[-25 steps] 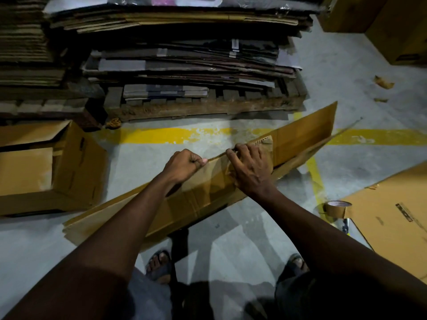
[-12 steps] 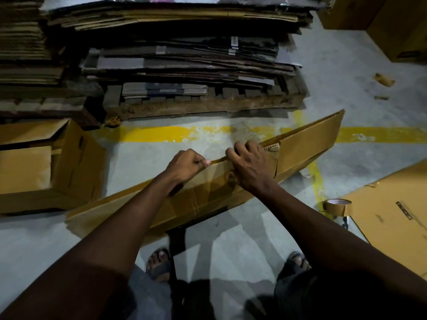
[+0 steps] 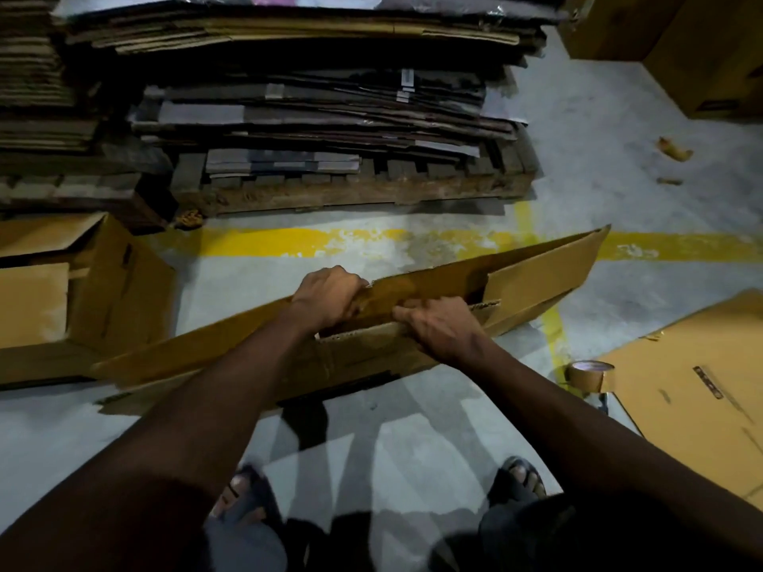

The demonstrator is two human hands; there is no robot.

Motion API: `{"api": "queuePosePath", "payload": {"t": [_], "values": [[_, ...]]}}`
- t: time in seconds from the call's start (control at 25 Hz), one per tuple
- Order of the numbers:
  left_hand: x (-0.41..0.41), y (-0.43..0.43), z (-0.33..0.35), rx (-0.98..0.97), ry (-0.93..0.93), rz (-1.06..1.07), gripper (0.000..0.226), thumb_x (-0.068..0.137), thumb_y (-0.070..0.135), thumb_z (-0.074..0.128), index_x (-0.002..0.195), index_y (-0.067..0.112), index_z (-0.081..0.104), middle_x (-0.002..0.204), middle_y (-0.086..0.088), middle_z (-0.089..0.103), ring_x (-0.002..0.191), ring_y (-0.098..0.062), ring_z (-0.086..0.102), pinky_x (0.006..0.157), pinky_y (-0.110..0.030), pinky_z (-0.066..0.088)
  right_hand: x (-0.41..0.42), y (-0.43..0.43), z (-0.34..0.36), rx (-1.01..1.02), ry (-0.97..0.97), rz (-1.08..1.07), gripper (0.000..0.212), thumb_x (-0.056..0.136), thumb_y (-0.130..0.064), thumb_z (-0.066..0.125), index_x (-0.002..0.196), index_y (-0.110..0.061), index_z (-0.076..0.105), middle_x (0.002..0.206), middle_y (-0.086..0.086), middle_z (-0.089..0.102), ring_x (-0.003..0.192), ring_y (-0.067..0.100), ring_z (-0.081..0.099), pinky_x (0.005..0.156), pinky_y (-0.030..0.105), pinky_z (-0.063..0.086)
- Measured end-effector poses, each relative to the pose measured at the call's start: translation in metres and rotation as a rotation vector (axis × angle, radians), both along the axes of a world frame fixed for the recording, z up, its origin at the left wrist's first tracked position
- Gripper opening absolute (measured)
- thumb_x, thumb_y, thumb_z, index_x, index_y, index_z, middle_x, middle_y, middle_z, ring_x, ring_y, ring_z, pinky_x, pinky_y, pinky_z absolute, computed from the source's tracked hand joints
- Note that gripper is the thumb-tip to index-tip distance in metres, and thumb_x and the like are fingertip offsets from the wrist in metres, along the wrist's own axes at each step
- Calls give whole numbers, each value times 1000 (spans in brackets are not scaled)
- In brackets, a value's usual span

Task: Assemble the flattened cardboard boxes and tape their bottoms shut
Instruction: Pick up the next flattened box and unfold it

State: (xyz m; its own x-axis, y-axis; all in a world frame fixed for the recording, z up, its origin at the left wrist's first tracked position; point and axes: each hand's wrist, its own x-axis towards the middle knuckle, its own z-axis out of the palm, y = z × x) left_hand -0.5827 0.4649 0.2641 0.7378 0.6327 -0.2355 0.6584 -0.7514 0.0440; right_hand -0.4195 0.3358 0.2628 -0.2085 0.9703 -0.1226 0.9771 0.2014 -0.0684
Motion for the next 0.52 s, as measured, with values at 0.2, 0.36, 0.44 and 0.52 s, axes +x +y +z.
{"api": "queuePosePath", "payload": {"t": [0.2,0.36,0.44,0.52], "values": [[-2,28,-14,95,36,57,20,86,17,54,104,24,60,98,-8,68,95,-31,63,69,-31,43,22,-14,-16,-148,-10,-19,13,100,-29,45,109,-29,55,97,-2,67,78,21,64,58,31,47],[-34,69,-34,100,110,242,31,92,18,51,121,28,56,111,-11,64,103,-34,62,78,-39,51,62,-32,-25,-240,-138,-101,20,98,-20,50,116,-25,58,105,1,65,90,24,64,60,30,40],[-55,87,-43,102,149,299,32,93,17,51,124,26,52,109,-12,63,99,-34,62,76,-40,53,71,-36,-30,-266,-198,-130,15,96,-18,52,109,-23,57,103,3,65,89,25,64,58,28,39],[-66,98,-48,110,153,312,38,91,12,52,127,25,50,105,-14,63,96,-35,63,73,-41,54,74,-33,-33,-320,-234,-131,13,94,-16,52,104,-23,56,103,5,64,90,27,63,53,26,34]]}}
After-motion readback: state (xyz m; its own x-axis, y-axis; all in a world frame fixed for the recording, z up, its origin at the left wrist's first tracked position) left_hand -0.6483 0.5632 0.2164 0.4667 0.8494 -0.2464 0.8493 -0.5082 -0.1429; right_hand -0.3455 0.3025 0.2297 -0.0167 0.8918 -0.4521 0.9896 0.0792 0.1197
